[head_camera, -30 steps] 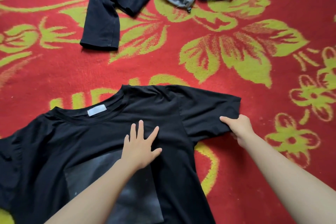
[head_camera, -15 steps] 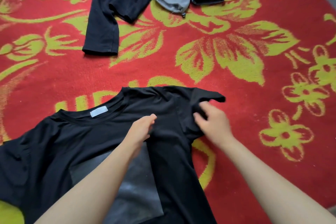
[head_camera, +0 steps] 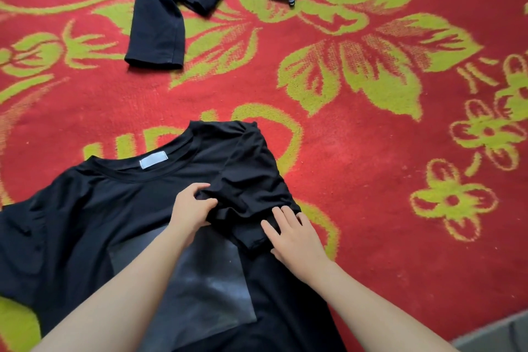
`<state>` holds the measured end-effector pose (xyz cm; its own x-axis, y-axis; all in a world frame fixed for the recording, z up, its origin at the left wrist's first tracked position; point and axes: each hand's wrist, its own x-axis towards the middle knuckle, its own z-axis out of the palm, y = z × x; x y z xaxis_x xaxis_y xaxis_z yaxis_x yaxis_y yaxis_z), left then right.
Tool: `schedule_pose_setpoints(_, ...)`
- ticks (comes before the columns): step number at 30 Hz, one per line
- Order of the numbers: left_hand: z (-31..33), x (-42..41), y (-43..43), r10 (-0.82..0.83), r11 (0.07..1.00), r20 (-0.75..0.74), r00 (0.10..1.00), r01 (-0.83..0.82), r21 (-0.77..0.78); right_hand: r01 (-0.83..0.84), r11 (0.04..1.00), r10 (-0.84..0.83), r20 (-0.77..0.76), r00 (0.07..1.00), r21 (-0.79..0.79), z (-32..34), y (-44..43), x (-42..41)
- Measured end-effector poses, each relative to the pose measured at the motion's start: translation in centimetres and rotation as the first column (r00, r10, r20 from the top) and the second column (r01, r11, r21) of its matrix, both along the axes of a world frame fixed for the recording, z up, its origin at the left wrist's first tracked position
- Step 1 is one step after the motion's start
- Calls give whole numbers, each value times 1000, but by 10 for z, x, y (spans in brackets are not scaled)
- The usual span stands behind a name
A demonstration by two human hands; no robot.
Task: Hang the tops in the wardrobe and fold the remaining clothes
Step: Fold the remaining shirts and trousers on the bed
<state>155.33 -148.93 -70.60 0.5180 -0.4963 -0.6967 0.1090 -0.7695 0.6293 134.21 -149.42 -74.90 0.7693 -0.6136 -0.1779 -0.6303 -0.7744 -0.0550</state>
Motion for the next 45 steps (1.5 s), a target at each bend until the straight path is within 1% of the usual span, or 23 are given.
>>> schedule_pose_setpoints(2,-1,6,5,53,998,-31,998,-54,-39,14,996,-9,59,998,-82,-5,-2,-4)
schedule_pose_setpoints(4,0,12,14,53,994,-93,994,-61,-92,18,988,6,153,988,-153,-8,-4,-5)
schedule_pose_setpoints(7,6,20,24,50,980,-244,969,-95,-177,16,976,45,270,962,-219,-11,-9,-5)
schedule_pose_setpoints(9,7,22,31,60,973,-322,945,-126,-191,-28,970,99,288,953,-242,-15,-7,-9)
schedule_pose_setpoints(10,4,23,36,52,981,-309,950,-108,-164,-57,969,123,268,955,-239,-17,-5,-11)
schedule_pose_setpoints(13,-10,26,46,-20,1000,-29,999,20,-1,-135,952,200,226,953,-274,-18,8,-6)
schedule_pose_setpoints(15,-13,23,47,-100,995,88,991,101,-8,-130,956,197,249,948,-264,-19,17,7)
schedule_pose_setpoints(16,-13,20,48,-183,982,144,973,188,-26,-116,961,181,253,950,-252,-17,20,14)
schedule_pose_setpoints(17,-14,18,48,-296,951,223,929,307,-19,-105,964,166,247,955,-242,-16,20,22)
schedule_pose_setpoints(19,-20,16,52,-495,856,391,776,512,69,-92,970,147,243,959,-226,-9,15,32)
schedule_pose_setpoints(20,-22,16,54,-519,839,453,725,533,107,-84,970,145,266,953,-228,-6,13,33)
schedule_pose_setpoints(22,-22,21,53,-461,871,540,704,476,122,-99,968,178,350,920,-232,-2,9,27)
schedule_pose_setpoints(25,-15,31,56,-373,885,601,707,465,2,-241,944,319,443,838,-224,9,8,9)
schedule_pose_setpoints(27,-10,36,68,-363,856,581,728,507,-102,-287,930,365,483,796,-230,17,9,-2)
schedule_pose_setpoints(29,-11,38,87,-378,830,552,743,536,-154,-324,920,392,489,780,-221,16,15,-9)
schedule_pose_setpoints(32,-23,35,120,-403,872,471,785,486,-64,-434,890,453,372,810,-137,3,33,-12)
schedule_pose_setpoints(34,-30,27,131,-456,881,443,772,463,101,-467,883,462,256,849,-45,-4,40,-10)
schedule_pose_setpoints(36,-27,23,128,-543,833,497,677,508,219,-439,899,429,222,876,-6,0,37,-6)
schedule_pose_setpoints(37,-24,23,121,-565,813,542,622,533,235,-416,909,405,249,880,-11,3,33,-5)
schedule_pose_setpoints(39,-20,26,100,-538,821,622,569,522,232,-303,952,297,332,895,-33,5,21,-4)
schedule_pose_setpoints(41,-16,28,67,-509,842,628,589,493,220,-104,993,115,334,936,-52,4,6,-4)
schedule_pose_setpoints(43,-16,30,29,-474,872,528,705,459,169,41,998,-27,233,972,-57,1,-5,-3)
schedule_pose_setpoints(45,-17,30,-6,-403,911,356,843,407,67,34,998,-27,121,992,-54,-4,-7,-8)
